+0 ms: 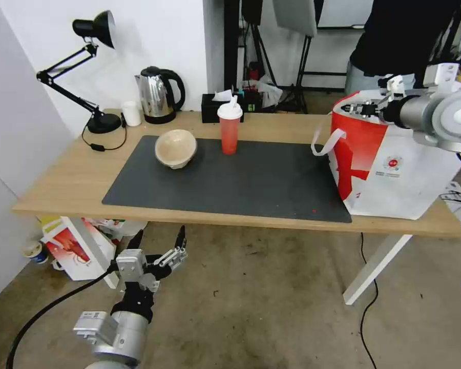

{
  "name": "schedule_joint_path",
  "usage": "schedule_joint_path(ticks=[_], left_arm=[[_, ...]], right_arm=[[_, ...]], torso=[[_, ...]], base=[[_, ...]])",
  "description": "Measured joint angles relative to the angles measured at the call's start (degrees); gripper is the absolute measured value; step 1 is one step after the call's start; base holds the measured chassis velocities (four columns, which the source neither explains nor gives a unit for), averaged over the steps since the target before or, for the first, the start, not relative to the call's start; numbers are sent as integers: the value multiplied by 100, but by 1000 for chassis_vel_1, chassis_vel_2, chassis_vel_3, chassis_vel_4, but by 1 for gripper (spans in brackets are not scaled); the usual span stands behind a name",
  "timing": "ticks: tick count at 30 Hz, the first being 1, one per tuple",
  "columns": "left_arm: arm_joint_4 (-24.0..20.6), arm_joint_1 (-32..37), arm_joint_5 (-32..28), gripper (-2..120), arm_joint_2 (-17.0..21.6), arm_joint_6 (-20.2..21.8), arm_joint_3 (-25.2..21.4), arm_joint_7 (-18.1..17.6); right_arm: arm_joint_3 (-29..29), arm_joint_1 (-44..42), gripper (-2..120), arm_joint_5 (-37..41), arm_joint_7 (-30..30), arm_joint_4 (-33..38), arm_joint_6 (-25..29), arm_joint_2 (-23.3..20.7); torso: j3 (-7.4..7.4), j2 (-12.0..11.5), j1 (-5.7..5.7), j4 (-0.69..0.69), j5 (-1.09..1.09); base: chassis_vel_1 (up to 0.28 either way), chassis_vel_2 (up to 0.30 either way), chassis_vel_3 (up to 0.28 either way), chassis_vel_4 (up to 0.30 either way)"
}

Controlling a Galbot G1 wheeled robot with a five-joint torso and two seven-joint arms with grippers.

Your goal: Pick up the trash from the table and place it into the takeout bag.

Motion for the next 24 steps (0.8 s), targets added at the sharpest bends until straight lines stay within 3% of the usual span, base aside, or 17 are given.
schedule_joint_path(ticks=[9,13,24], left_arm=[[-128,100,102,100,-45,0,-1,-6],[-174,129,140,100,-70,0,13,-5],[-238,184,189,100,-88,0,10,-2]], right_arm=[[34,17,91,-45,1,119,-1,-187],[48,29,99,-46,3,150,-2,-269],[387,-169,100,-41,34,382,-2,-359]], torso=[[0,0,0,0,0],[0,0,0,-1,1],[0,0,0,0,1]], base=[[0,0,0,0],[0,0,0,0],[0,0,0,0]])
